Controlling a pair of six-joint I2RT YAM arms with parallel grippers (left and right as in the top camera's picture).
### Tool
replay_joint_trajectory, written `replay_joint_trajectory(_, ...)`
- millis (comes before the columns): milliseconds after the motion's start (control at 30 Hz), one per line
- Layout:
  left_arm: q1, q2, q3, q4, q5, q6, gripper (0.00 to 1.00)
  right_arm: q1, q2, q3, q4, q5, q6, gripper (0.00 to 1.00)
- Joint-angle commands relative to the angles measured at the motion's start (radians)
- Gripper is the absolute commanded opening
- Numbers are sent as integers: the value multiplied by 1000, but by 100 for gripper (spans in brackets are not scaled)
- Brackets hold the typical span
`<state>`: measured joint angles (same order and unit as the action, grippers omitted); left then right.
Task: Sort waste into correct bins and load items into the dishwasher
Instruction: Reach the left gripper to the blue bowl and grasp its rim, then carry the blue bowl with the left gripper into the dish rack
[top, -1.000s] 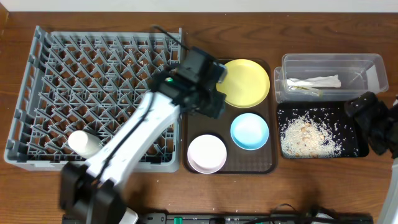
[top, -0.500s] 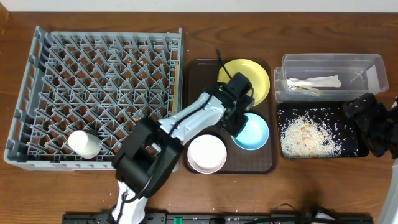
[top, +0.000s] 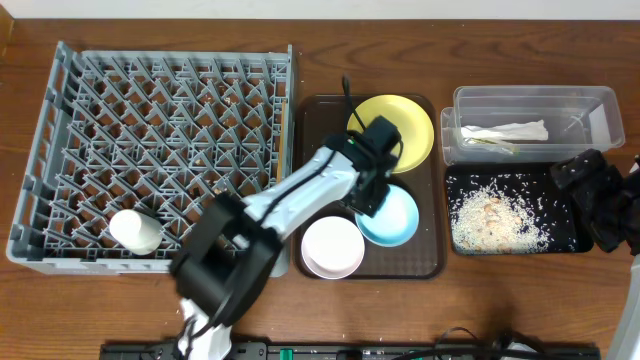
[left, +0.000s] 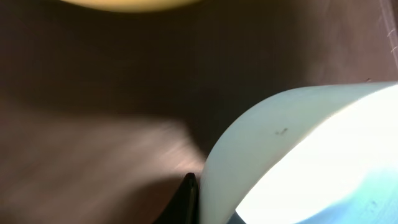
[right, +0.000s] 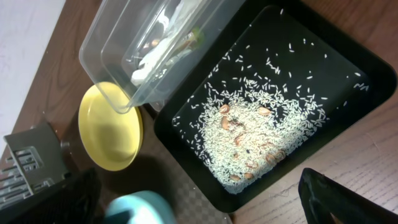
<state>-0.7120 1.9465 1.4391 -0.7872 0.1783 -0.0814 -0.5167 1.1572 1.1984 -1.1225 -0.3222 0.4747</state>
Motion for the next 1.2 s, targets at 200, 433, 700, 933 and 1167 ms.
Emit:
replay_joint_trajectory(200,113,-315,60,-212,-923,-9,8,-4,-7,-2,0,-7,7,99)
replay_joint_trajectory(433,228,-306,16,-274,-1223,-93,7,-4,-7,-2,0,-7,7,99)
replay_joint_trajectory(700,322,-248,-44,-98,-1321,-117,7,-4,-7,-2,0,-8,7,99)
replay_joint_trajectory(933,323,-163,-44,76,-1321,-74,7,-3,-7,-2,0,-8,7,99)
replay_joint_trajectory(1167,322,-37,-44,177,-1454,25,8,-3,-7,-2,0,-8,7,99)
